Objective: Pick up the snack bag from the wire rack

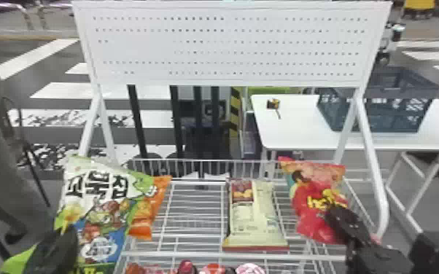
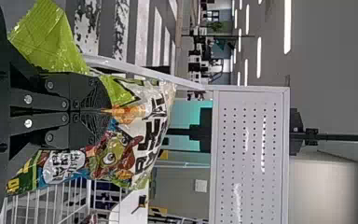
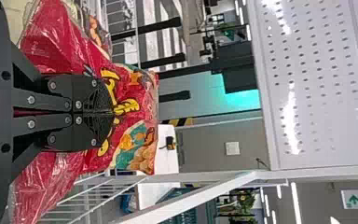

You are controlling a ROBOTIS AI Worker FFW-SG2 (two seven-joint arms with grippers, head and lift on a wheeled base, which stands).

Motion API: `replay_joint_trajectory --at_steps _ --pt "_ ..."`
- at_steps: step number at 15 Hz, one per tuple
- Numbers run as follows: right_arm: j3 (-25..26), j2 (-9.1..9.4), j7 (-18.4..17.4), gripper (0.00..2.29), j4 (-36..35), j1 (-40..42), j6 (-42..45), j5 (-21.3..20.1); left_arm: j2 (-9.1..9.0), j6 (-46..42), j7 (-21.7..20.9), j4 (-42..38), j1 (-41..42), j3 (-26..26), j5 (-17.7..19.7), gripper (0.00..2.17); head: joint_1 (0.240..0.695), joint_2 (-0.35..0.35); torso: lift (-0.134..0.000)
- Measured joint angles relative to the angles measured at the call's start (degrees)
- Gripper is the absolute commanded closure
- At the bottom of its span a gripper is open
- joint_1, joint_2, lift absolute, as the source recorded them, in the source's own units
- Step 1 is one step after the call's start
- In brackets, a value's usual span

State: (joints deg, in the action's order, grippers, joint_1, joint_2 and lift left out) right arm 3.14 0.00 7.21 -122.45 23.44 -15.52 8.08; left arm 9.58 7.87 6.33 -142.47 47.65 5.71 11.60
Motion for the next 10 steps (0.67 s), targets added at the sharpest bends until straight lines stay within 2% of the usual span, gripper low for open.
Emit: replay_joint_trajectory --at_steps 4,10 --pt "-1.05 0.0 -0.06 2.25 -5.64 9.45 8.14 1.77 0.13 -0.14 0.05 0.18 0.07 0.0 0.04 1.54 0.499 0.0 0.0" --pt "-0.57 0.0 -1.69 2.25 -11.23 20.07 10.52 0.34 0.17 -0.35 0.09 0.35 0.63 0.0 0.09 1.54 0.499 0.0 0.0"
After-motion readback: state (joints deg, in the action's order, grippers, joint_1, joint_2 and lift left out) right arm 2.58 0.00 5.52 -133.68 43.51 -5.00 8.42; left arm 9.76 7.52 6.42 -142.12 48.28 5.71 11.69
